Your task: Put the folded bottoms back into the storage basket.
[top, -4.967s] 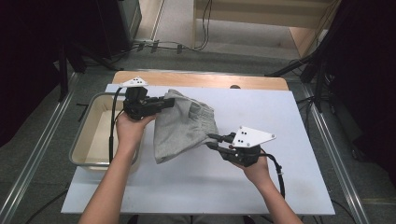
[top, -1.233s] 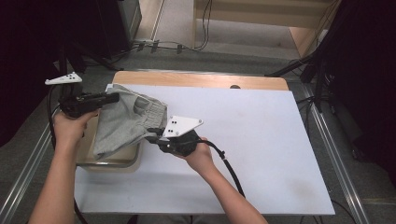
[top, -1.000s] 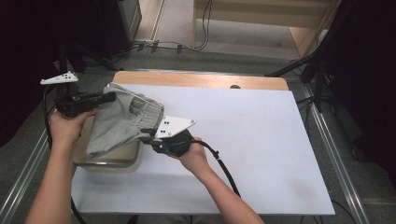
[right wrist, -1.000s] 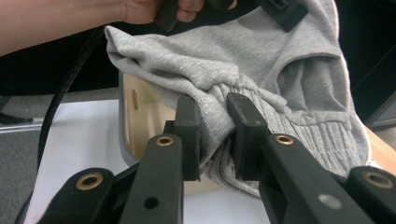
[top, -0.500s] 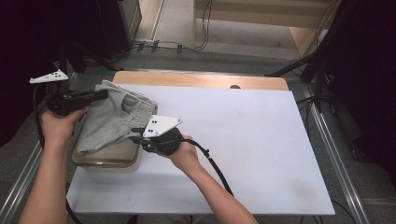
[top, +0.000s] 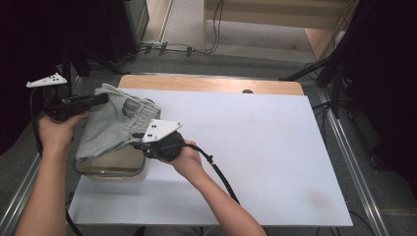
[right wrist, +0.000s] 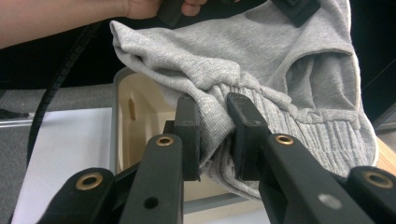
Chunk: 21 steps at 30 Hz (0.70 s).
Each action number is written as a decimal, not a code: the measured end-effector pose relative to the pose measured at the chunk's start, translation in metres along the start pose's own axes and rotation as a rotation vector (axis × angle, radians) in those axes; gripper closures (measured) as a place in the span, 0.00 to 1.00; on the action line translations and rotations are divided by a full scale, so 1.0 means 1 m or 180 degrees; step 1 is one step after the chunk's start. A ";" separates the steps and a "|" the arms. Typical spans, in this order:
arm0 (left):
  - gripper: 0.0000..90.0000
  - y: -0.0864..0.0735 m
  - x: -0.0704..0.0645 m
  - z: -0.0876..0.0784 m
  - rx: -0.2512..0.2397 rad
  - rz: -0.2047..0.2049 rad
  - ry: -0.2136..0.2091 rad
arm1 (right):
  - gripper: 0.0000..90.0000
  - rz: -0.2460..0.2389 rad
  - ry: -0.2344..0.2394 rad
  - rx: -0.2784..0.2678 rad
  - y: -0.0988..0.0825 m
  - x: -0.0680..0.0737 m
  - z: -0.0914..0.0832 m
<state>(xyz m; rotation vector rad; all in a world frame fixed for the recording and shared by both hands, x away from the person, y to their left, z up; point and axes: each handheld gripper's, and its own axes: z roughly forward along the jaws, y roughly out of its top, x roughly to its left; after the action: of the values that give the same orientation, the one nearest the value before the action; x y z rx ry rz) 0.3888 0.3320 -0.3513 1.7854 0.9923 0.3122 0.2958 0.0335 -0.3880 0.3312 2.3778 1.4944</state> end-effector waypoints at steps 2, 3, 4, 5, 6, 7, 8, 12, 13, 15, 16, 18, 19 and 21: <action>0.83 0.000 0.002 0.000 -0.0017 -0.0005 0.0006 | 0.81 -0.0011 0.0000 0.0006 0.001 0.000 0.003; 0.84 0.000 0.004 0.000 -0.0028 -0.0016 0.0010 | 0.81 -0.0012 0.0000 0.0006 0.001 0.000 0.004; 0.84 0.000 0.005 0.000 -0.0035 -0.0020 0.0020 | 0.81 0.0001 0.0010 0.0021 0.001 0.000 0.005; 0.83 -0.001 0.006 0.000 -0.0043 -0.0009 0.0054 | 0.81 -0.0008 0.0007 0.0024 0.002 0.000 0.006; 0.83 -0.001 0.006 0.001 -0.0039 -0.0002 0.0062 | 0.81 -0.0009 0.0003 0.0034 0.002 0.000 0.008; 0.83 -0.001 0.007 0.001 -0.0034 -0.0003 0.0069 | 0.81 -0.0004 0.0003 0.0043 0.003 0.000 0.009; 0.83 -0.001 0.007 0.001 -0.0031 0.0002 0.0079 | 0.81 -0.0015 0.0006 0.0050 0.003 -0.001 0.010; 0.83 -0.001 0.010 0.000 -0.0012 0.0026 0.0124 | 0.81 -0.0043 -0.0026 0.0094 0.004 -0.001 0.015; 0.83 -0.002 0.011 -0.001 -0.0018 0.0026 0.0127 | 0.81 -0.0038 -0.0022 0.0103 0.004 -0.001 0.016; 0.83 -0.002 0.012 -0.001 -0.0017 0.0030 0.0132 | 0.81 -0.0028 -0.0022 0.0107 0.005 -0.001 0.019; 0.83 -0.002 0.012 -0.001 -0.0003 0.0039 0.0137 | 0.81 -0.0034 -0.0019 0.0115 0.004 -0.001 0.020; 0.83 -0.002 0.013 -0.001 0.0028 0.0060 0.0150 | 0.81 -0.0029 -0.0013 0.0130 0.004 0.000 0.022; 0.83 -0.002 0.013 -0.001 0.0033 0.0070 0.0154 | 0.81 -0.0029 -0.0017 0.0135 0.004 0.000 0.022; 0.83 -0.002 0.014 -0.001 0.0037 0.0070 0.0153 | 0.81 -0.0020 -0.0011 0.0143 0.004 0.000 0.024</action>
<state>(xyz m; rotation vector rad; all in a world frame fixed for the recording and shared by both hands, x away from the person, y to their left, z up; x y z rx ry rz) 0.3959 0.3430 -0.3558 1.8079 1.0108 0.3653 0.3046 0.0550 -0.3945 0.3362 2.4104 1.4385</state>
